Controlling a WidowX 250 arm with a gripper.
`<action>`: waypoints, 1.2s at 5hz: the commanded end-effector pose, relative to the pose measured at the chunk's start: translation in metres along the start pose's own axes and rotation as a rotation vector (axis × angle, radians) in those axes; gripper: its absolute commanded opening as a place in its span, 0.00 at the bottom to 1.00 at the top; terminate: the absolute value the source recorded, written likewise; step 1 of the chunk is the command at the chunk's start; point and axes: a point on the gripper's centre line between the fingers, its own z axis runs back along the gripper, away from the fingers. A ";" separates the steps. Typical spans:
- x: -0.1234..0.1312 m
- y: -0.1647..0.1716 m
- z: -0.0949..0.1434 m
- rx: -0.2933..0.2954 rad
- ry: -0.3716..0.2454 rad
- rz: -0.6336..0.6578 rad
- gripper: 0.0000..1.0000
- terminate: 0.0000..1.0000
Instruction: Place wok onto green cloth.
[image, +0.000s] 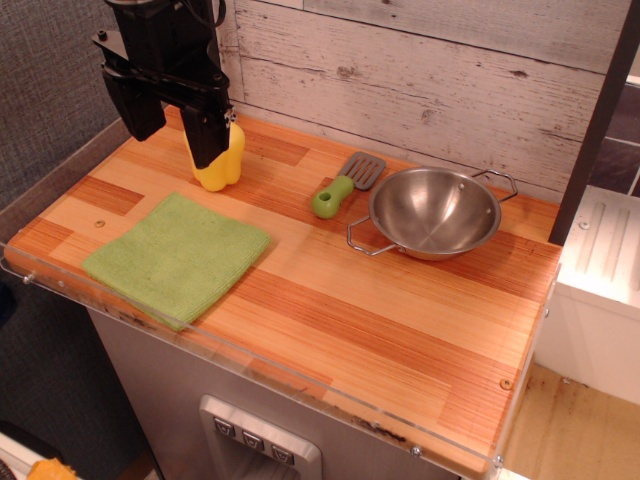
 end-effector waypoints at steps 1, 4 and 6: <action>0.000 0.000 0.000 0.000 0.000 0.000 1.00 0.00; 0.038 -0.058 -0.014 0.003 -0.026 -0.124 1.00 0.00; 0.085 -0.067 -0.044 0.024 -0.036 -0.065 1.00 0.00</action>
